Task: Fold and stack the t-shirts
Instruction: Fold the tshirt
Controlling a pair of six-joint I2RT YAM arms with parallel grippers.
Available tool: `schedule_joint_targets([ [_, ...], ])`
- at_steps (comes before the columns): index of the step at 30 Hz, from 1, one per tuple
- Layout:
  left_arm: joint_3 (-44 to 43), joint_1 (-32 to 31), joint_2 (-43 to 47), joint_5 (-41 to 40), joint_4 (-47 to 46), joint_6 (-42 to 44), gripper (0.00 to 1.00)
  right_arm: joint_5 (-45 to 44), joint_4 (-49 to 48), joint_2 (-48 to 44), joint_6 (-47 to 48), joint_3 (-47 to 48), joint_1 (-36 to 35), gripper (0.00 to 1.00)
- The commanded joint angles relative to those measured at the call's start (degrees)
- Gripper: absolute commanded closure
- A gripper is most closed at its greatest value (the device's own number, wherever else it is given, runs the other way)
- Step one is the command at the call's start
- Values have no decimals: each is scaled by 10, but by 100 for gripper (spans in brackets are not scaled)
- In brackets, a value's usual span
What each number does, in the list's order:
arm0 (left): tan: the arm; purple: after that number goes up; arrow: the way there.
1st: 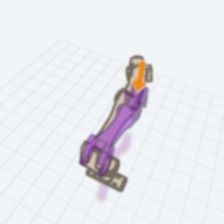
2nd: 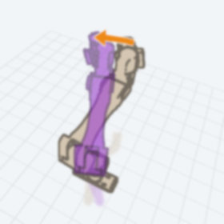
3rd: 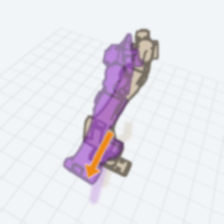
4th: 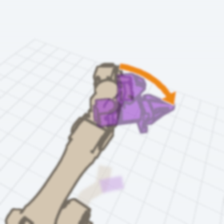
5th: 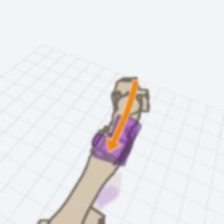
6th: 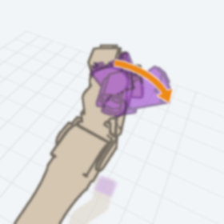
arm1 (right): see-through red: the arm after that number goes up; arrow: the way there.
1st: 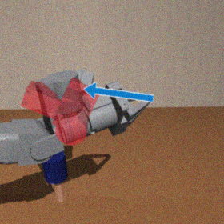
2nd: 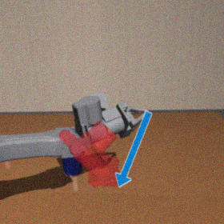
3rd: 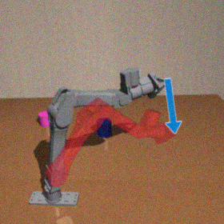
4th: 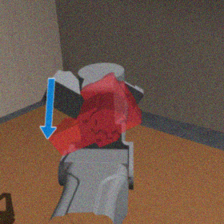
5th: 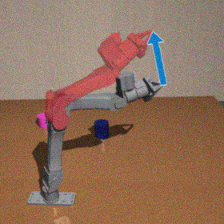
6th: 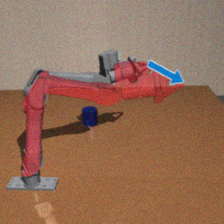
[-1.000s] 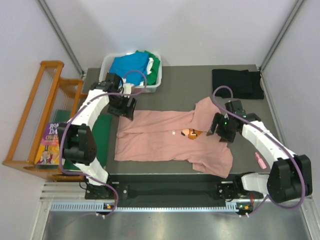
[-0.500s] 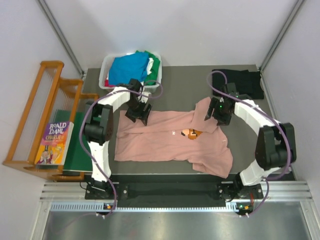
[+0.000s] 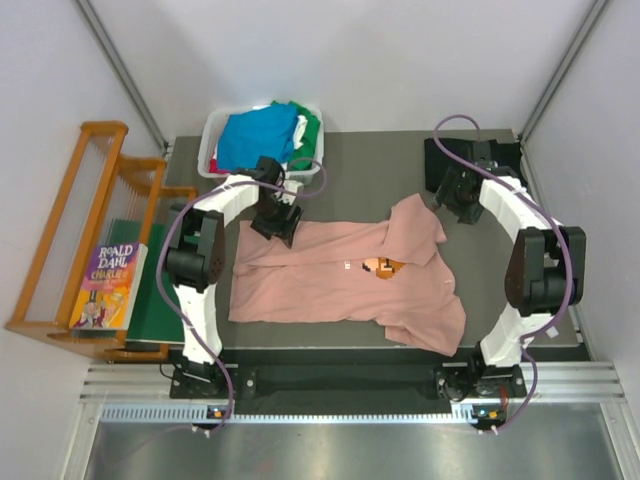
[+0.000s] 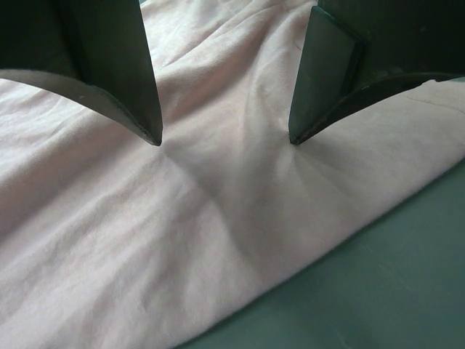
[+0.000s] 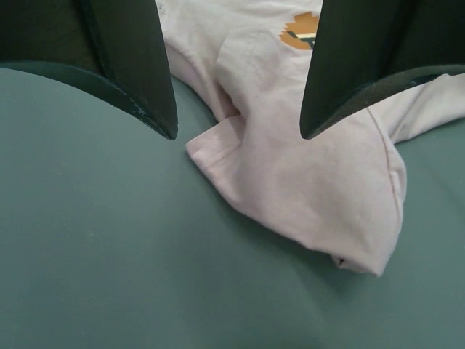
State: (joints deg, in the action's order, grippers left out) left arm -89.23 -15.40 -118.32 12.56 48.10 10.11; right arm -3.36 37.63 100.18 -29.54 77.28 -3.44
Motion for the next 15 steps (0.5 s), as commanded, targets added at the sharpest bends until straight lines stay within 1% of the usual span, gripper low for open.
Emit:
schedule_joint_targets([
  [1,27,4,41,4,-7,7,25,-8,-4,13,1,-18,15,32],
  [7,48,4,63,4,-8,5,26,32,-36,29,-6,-66,22,32],
  [12,50,4,69,5,-10,4,25,70,-48,41,-7,-79,25,33],
  [15,49,4,67,7,-12,-3,25,90,-60,45,-10,-92,27,37],
])
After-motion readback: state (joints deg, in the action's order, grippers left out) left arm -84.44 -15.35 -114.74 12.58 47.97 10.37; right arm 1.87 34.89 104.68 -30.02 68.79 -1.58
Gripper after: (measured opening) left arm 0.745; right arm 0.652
